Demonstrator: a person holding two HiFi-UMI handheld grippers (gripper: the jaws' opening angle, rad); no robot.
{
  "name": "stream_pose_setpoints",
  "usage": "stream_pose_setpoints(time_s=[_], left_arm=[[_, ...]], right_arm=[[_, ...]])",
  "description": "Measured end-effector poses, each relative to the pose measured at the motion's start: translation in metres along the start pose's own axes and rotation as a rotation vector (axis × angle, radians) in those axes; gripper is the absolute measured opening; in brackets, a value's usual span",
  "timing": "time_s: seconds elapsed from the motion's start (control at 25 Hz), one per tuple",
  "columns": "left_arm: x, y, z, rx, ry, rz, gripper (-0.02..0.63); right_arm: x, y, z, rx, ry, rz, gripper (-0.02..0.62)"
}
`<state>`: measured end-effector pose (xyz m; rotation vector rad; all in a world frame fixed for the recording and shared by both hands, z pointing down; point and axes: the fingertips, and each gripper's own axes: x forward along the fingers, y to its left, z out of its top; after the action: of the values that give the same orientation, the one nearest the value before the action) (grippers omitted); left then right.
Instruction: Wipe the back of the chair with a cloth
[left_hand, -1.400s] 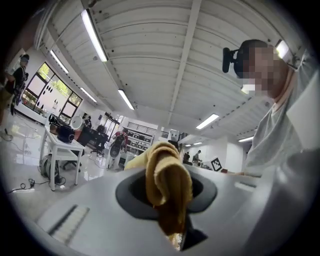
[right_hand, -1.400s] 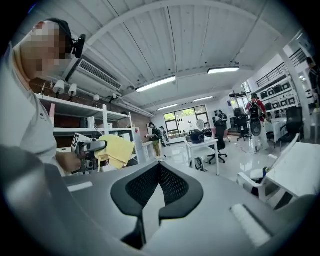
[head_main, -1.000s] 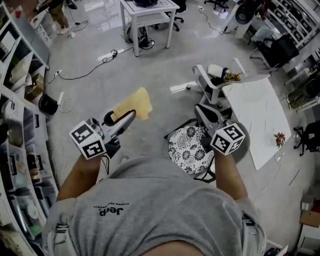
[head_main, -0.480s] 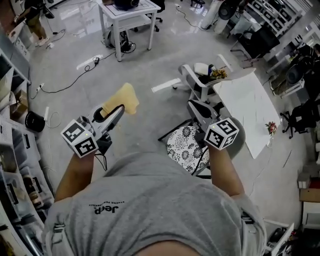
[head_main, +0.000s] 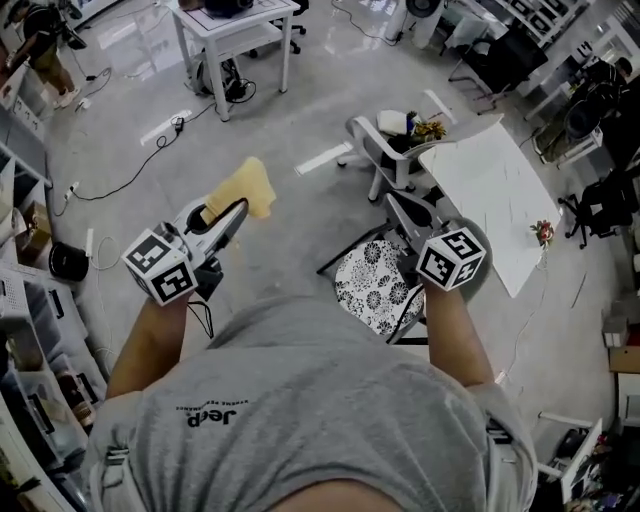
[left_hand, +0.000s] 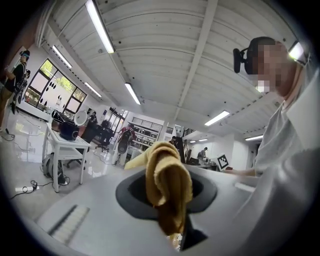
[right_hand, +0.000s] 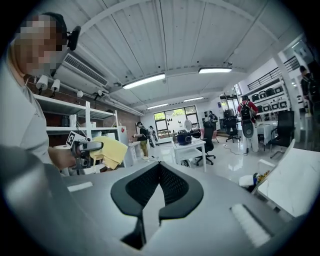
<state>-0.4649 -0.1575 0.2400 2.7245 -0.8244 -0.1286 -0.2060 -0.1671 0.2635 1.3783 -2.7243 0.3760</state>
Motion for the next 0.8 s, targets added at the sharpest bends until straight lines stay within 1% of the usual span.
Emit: stream_pose_setpoints(time_s=[0.16, 0.32, 0.44, 0.52, 0.64, 0.8], left_arm=[[0.033, 0.000, -0.009, 0.008, 0.055, -0.025, 0.130], [0.090, -0.010, -0.030, 0.017, 0.139, -0.099, 0.130], [0.144, -0.029, -0.053, 0.026, 0.198, -0.158, 0.130], [0.183, -0.046, -0.075, 0.035, 0.234, -0.205, 0.130], [0.243, -0.073, -0.116, 0.038, 0.284, -0.278, 0.130], [0.328, -0.107, -0.181, -0.014, 0.360, -0.337, 0.130]], right_arm=[[-0.015, -0.029, -0.008, 0.022, -0.007, -0.061, 0.003], [-0.046, -0.071, -0.025, 0.069, -0.021, -0.159, 0.003], [-0.077, -0.112, -0.038, 0.092, -0.027, -0.235, 0.003], [-0.099, -0.139, -0.050, 0.103, -0.025, -0.284, 0.003], [-0.135, -0.181, -0.071, 0.125, -0.026, -0.355, 0.003], [-0.183, -0.238, -0.102, 0.162, -0.028, -0.442, 0.003]])
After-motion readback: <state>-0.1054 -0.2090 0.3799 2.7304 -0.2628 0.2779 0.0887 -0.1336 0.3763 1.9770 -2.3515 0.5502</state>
